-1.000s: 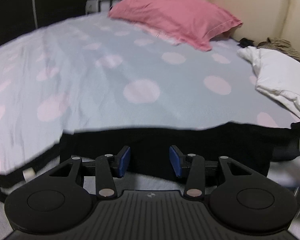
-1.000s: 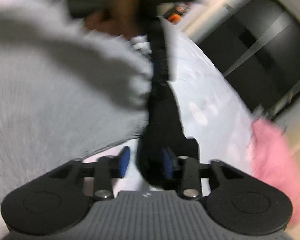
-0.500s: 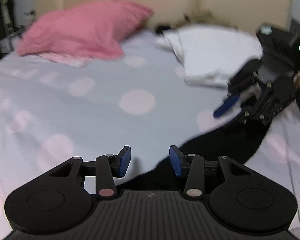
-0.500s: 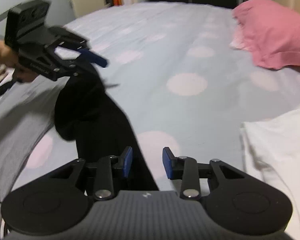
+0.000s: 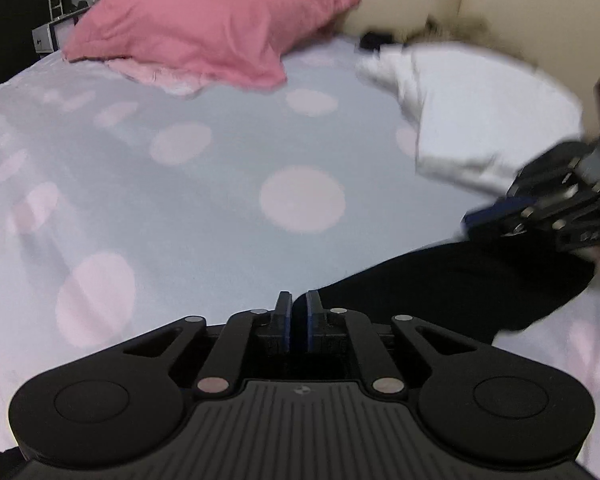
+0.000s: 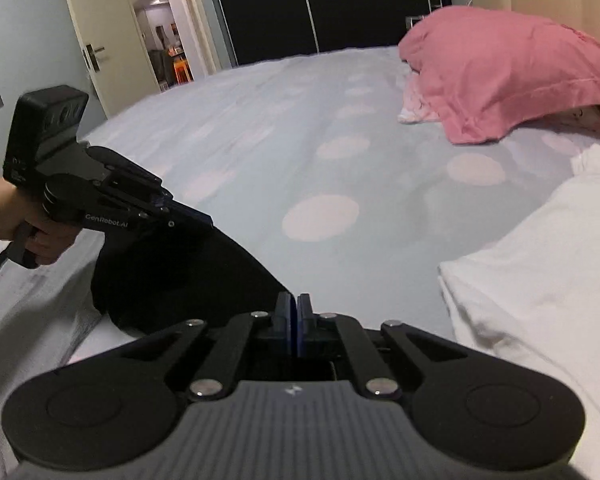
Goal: Fold clothes
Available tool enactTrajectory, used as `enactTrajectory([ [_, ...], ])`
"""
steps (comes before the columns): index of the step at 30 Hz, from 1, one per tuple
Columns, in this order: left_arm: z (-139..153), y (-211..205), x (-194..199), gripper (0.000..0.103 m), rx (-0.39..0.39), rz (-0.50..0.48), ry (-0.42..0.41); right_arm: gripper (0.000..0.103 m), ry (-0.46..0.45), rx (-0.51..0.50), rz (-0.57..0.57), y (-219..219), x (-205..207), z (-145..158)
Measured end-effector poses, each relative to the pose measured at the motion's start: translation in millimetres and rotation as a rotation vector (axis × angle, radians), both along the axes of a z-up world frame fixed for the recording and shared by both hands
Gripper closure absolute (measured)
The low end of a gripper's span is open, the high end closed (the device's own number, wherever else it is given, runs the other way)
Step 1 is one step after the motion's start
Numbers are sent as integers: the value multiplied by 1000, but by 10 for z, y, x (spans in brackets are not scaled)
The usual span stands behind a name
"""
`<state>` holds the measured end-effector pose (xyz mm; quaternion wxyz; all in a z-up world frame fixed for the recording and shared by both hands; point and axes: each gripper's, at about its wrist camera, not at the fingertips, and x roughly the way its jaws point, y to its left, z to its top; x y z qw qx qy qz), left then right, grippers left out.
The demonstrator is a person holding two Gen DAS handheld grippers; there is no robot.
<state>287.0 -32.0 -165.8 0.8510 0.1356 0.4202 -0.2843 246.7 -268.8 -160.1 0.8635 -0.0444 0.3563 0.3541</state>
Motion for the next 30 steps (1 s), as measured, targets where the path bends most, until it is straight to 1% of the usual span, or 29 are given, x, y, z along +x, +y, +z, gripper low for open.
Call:
enactTrajectory([
  [1,-11,-51,-26,92,33,2,-19,81,-5,-12,-18,-15,-26,-2],
  [2,6,-76,-57,87,46,13,-46,69,-13,-5,-49,-93,-67,29],
  [3,33,-78,-73,86,45,32,-68,68,-22,7,-83,-184,-111,66],
  [5,126,6,-48,86,-5,108,-92,68,-35,31,-150,-402,-238,177],
  [6,179,72,-15,86,-38,159,-92,68,-53,26,-169,-508,-344,241],
  [9,341,265,64,85,-145,303,-92,68,-113,-87,-131,-685,-751,289],
  [10,398,313,44,85,-199,320,-89,68,-133,-127,-116,-741,-888,303],
  [12,472,344,-85,85,-295,304,-76,68,-160,-198,-86,-818,-1140,281],
  [14,487,339,-278,84,-362,276,-48,68,-164,-239,-43,-789,-1312,181],
  [17,443,299,-699,84,-422,223,-13,68,-226,-375,0,-651,-1468,-25],
  [18,426,288,-839,84,-434,210,-4,69,-230,-436,5,-600,-1447,-107],
  [19,401,290,-974,84,-440,207,4,70,-239,-464,13,-587,-1452,-138],
  [20,363,304,-1130,83,-450,210,15,82,-249,-485,22,-581,-1463,-159],
  [21,325,321,-1272,83,-455,211,25,95,-274,-516,11,-584,-1488,-125],
  [22,285,342,-1390,83,-454,212,35,95,-302,-548,-4,-588,-1515,-80],
  [24,207,393,-1609,83,-452,218,55,96,-388,-582,-38,-630,-1633,128],
  [27,120,519,-1775,83,-470,258,92,96,-454,-570,-104,-732,-1793,451],
  [28,97,562,-1810,83,-480,272,107,95,-443,-587,-103,-750,-1824,468],
  [29,75,604,-1845,83,-490,286,122,91,-427,-607,-98,-764,-1850,468],
  [30,52,646,-1881,83,-500,300,136,89,-377,-661,-57,-760,-1875,385],
])
